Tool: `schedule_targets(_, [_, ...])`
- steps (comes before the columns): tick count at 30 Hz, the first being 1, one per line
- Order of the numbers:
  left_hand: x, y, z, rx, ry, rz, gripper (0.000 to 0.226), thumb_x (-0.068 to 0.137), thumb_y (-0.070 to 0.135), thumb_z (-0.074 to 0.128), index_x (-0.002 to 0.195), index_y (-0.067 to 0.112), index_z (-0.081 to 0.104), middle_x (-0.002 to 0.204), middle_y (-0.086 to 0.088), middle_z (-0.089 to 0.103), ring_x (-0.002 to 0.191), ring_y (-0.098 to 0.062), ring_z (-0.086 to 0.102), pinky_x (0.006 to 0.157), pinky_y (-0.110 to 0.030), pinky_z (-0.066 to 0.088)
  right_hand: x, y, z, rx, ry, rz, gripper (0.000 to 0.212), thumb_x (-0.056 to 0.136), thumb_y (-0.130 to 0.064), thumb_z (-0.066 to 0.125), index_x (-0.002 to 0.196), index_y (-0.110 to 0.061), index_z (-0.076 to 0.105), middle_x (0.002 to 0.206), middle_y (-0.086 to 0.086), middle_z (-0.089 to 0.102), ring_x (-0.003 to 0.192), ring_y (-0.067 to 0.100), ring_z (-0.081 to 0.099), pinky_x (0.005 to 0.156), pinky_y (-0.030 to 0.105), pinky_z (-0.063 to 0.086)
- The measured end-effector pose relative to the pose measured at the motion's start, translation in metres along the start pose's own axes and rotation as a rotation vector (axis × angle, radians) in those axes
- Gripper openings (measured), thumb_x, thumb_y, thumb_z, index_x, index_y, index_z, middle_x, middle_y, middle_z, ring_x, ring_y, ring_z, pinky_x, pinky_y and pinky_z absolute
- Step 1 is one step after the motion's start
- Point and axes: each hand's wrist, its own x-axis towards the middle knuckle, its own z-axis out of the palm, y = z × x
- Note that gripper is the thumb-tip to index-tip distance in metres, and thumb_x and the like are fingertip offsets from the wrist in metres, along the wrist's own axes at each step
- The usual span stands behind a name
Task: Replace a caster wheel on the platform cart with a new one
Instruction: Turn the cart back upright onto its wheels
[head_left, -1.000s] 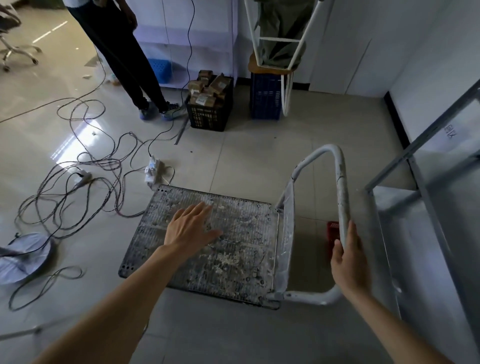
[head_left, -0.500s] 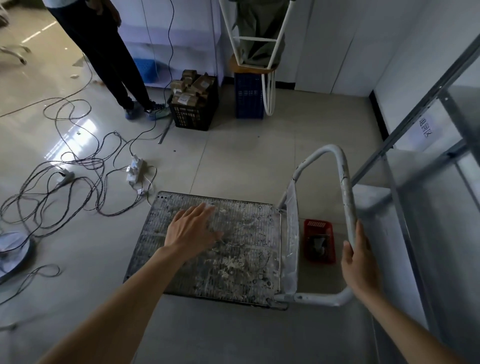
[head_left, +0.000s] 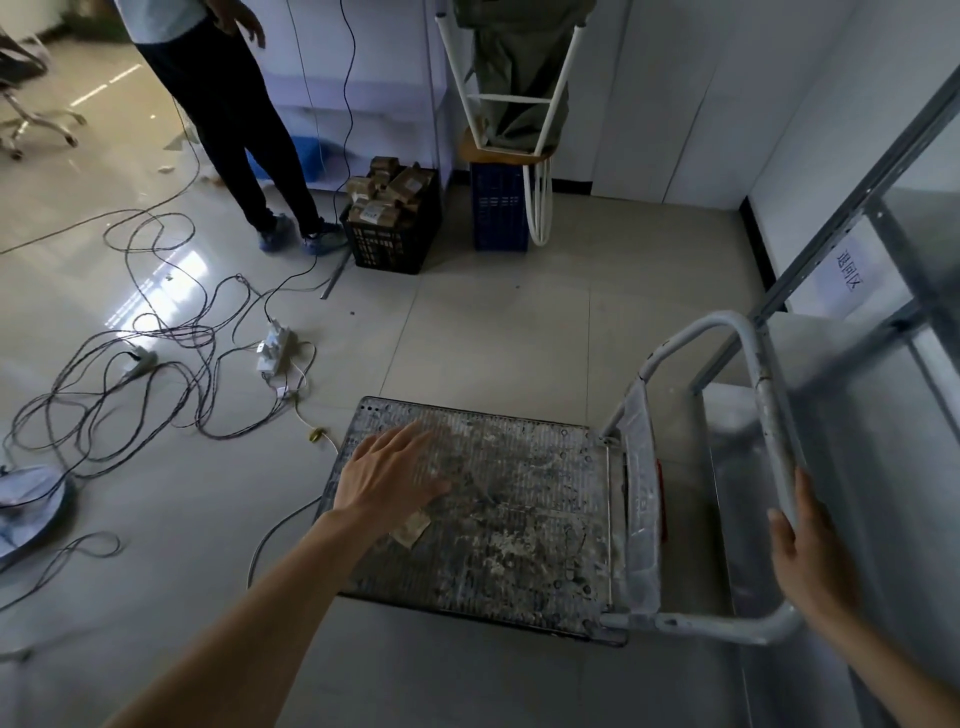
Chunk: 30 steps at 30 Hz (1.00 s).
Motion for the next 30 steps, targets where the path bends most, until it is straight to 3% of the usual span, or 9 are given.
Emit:
schedule_targets(5, [0.0, -0.013, 0.004, 0.005, -0.016, -0.022, 0.083, 0.087, 0.071, 0.055, 0.155, 0.028, 0.033, 0.162, 0.008, 0.031, 0.147, -0.014, 0.031, 0.119, -0.034, 0.025, -0.003, -0.007, -0.003, -0.01, -0.03, 0.019, 0.064, 0.104, -0.022, 0.046, 0.16, -0.015, 0.016, 0.122, 0.028, 0.057, 0.069, 0.023, 0.052, 0.055, 0.035, 0.045])
schedule_targets(7, [0.0, -0.021, 0.005, 0.017, -0.019, -0.014, 0.083, 0.088, 0.07, 0.054, 0.156, 0.029, 0.031, 0.162, 0.008, 0.029, 0.148, -0.013, 0.028, 0.12, -0.033, 0.023, -0.004, -0.016, 0.002, -0.015, -0.029, 0.015, 0.064, 0.103, -0.022, 0.045, 0.16, -0.016, 0.016, 0.122, 0.027, 0.057, 0.064, 0.022, 0.05, 0.05, 0.033, 0.044])
schedule_targets(10, [-0.001, -0.04, 0.004, 0.029, -0.028, -0.015, 0.085, 0.087, 0.072, 0.052, 0.156, 0.029, 0.03, 0.163, 0.006, 0.028, 0.149, -0.014, 0.026, 0.121, -0.035, 0.022, -0.01, -0.033, 0.014, -0.023, -0.027, -0.008, 0.066, 0.103, -0.034, 0.04, 0.159, -0.037, 0.004, 0.12, 0.021, 0.056, 0.063, 0.027, 0.057, 0.045, 0.038, 0.049])
schedule_targets(13, [-0.005, -0.063, 0.0, 0.005, -0.036, -0.034, 0.085, 0.087, 0.072, 0.053, 0.156, 0.028, 0.03, 0.163, 0.004, 0.028, 0.15, -0.017, 0.027, 0.121, -0.036, 0.022, -0.016, -0.054, 0.03, -0.046, -0.042, -0.036, 0.065, 0.102, -0.043, 0.034, 0.149, -0.054, -0.01, 0.122, 0.018, 0.055, 0.073, 0.029, 0.059, 0.055, 0.043, 0.056])
schedule_targets(17, [-0.018, -0.1, -0.012, -0.001, -0.048, -0.034, 0.081, 0.09, 0.066, 0.054, 0.156, 0.027, 0.03, 0.163, 0.005, 0.029, 0.149, -0.016, 0.026, 0.12, -0.034, 0.021, -0.033, -0.109, 0.055, -0.003, -0.061, -0.011, 0.066, 0.105, -0.031, 0.04, 0.161, -0.026, 0.007, 0.119, 0.021, 0.057, 0.069, 0.018, 0.054, 0.047, 0.028, 0.04])
schedule_targets(19, [-0.027, -0.124, -0.018, -0.01, -0.056, -0.043, 0.08, 0.091, 0.066, 0.053, 0.157, 0.028, 0.028, 0.164, 0.005, 0.025, 0.15, -0.015, 0.024, 0.121, -0.033, 0.02, -0.041, -0.134, 0.073, 0.022, -0.062, -0.025, 0.065, 0.105, -0.029, 0.04, 0.162, -0.021, 0.009, 0.125, 0.022, 0.055, 0.069, 0.014, 0.052, 0.047, 0.025, 0.038])
schedule_targets(24, [-0.046, -0.188, -0.038, -0.004, -0.067, -0.055, 0.077, 0.093, 0.064, 0.052, 0.157, 0.027, 0.028, 0.164, 0.004, 0.025, 0.149, -0.015, 0.026, 0.12, -0.033, 0.02, -0.06, -0.202, 0.115, 0.071, -0.039, -0.002, 0.065, 0.105, -0.032, 0.038, 0.161, -0.028, 0.006, 0.114, 0.02, 0.055, 0.07, 0.02, 0.058, 0.05, 0.037, 0.051])
schedule_targets(28, [-0.058, -0.234, -0.049, -0.028, -0.052, -0.088, 0.075, 0.093, 0.063, 0.052, 0.156, 0.029, 0.03, 0.163, 0.006, 0.027, 0.147, -0.015, 0.027, 0.119, -0.033, 0.02, -0.075, -0.247, 0.145, 0.075, -0.025, -0.036, 0.067, 0.097, -0.052, 0.025, 0.157, -0.044, -0.002, 0.121, 0.025, 0.054, 0.086, 0.038, 0.063, 0.063, 0.048, 0.058])
schedule_targets(30, [-0.064, -0.254, -0.055, -0.029, -0.054, -0.097, 0.076, 0.093, 0.064, 0.053, 0.156, 0.03, 0.029, 0.164, 0.007, 0.026, 0.148, -0.015, 0.026, 0.12, -0.034, 0.02, -0.084, -0.27, 0.158, 0.053, -0.033, -0.047, 0.068, 0.096, -0.054, 0.023, 0.157, -0.044, -0.004, 0.12, 0.027, 0.057, 0.087, 0.04, 0.064, 0.064, 0.05, 0.058])
